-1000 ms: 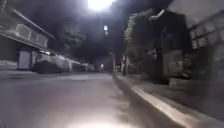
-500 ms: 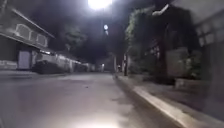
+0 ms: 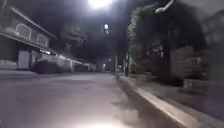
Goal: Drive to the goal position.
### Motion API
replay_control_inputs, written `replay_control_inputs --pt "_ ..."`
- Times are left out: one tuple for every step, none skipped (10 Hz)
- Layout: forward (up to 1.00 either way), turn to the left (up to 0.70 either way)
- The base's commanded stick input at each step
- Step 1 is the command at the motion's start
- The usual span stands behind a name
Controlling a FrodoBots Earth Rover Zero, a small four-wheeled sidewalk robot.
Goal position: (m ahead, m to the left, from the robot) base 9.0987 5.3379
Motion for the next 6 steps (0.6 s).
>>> replay_control_inputs --pt "0.00 0.00" --pt "0.00 0.00" --pt "0.00 0.00" --pt "0.00 0.00" --pt "0.00 0.00" --pt "0.00 0.00"
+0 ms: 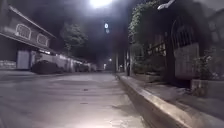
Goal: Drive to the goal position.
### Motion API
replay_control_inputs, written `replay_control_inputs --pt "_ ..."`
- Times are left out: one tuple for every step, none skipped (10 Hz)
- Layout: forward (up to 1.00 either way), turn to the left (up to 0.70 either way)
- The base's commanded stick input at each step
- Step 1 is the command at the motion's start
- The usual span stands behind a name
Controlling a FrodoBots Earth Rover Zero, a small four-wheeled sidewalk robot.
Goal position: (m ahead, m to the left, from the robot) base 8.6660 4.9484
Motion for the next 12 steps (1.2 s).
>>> replay_control_inputs --pt "0.00 0.00" --pt "0.00 0.00" --pt "0.00 0.00" --pt "0.30 0.00" --pt "0.47 0.00" --pt "0.50 0.00" --pt "0.50 0.00" --pt "0.50 0.00" --pt "0.50 0.00" --pt "0.50 0.00" --pt "0.50 0.00" --pt "0.50 0.00"
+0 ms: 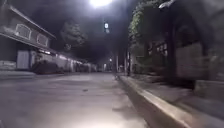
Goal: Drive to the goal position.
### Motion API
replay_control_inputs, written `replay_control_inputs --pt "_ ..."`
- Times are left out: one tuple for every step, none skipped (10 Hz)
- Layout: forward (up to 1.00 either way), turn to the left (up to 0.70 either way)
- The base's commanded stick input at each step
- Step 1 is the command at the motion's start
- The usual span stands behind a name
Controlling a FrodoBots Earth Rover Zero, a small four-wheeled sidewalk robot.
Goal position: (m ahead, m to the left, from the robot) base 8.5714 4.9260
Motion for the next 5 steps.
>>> replay_control_inputs --pt "0.50 0.00" --pt "0.50 0.00" --pt "0.50 0.00" --pt "0.50 0.00" --pt "0.50 0.00"
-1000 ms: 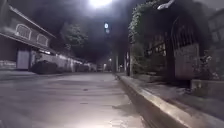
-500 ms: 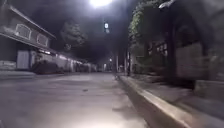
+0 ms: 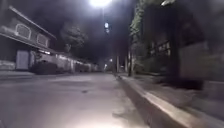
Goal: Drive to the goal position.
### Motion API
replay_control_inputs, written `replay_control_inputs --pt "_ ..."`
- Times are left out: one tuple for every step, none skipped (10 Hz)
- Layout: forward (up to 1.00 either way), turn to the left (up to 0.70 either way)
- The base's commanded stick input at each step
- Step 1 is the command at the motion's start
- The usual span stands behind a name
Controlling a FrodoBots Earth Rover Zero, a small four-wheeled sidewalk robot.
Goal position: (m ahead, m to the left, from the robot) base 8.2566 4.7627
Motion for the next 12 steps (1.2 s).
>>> replay_control_inputs --pt "0.50 0.00" --pt "0.50 0.00" --pt "0.50 0.00" --pt "0.50 0.00" --pt "0.50 0.00" --pt "0.50 0.00" --pt "0.50 0.00" --pt "0.50 0.00" --pt "0.50 0.00" --pt "0.50 0.00" --pt "0.50 0.00" --pt "0.50 0.00"
